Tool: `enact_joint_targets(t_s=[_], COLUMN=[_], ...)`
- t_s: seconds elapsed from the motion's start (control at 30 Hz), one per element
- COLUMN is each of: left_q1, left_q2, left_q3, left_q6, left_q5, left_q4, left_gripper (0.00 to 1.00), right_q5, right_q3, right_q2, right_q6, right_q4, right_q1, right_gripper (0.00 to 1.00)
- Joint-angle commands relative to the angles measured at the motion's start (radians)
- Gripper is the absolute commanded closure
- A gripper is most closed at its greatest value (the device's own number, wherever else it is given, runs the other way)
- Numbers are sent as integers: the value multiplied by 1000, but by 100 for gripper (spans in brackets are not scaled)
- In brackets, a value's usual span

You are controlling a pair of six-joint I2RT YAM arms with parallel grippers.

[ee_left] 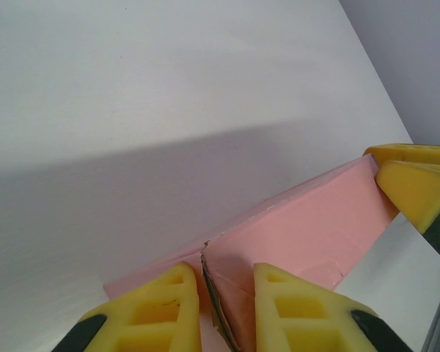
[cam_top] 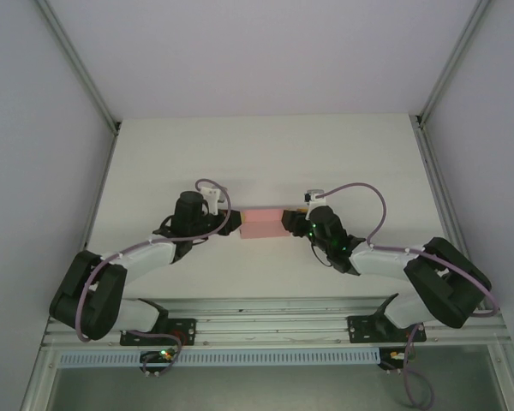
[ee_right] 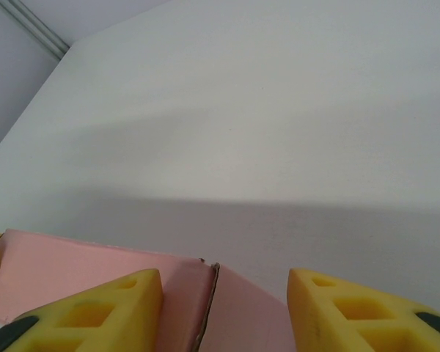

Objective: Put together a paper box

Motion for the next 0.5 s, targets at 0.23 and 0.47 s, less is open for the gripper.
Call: enact_joint_targets(t_s=[0.23, 0.47], left_q1=[-3, 66], left_q2=[-48, -66], left_q3=[319, 485], left_q6=[158, 171], left_q5=[-99, -306], left_q4=[-443, -653], left_gripper=[0, 0], right_q5=[-8, -403], right_q3=[248, 432], right_q2=[-109, -58], right_q6=[-156, -606], right_q4=[-514, -624], right_q1=[-11, -25], right_gripper=[0, 0])
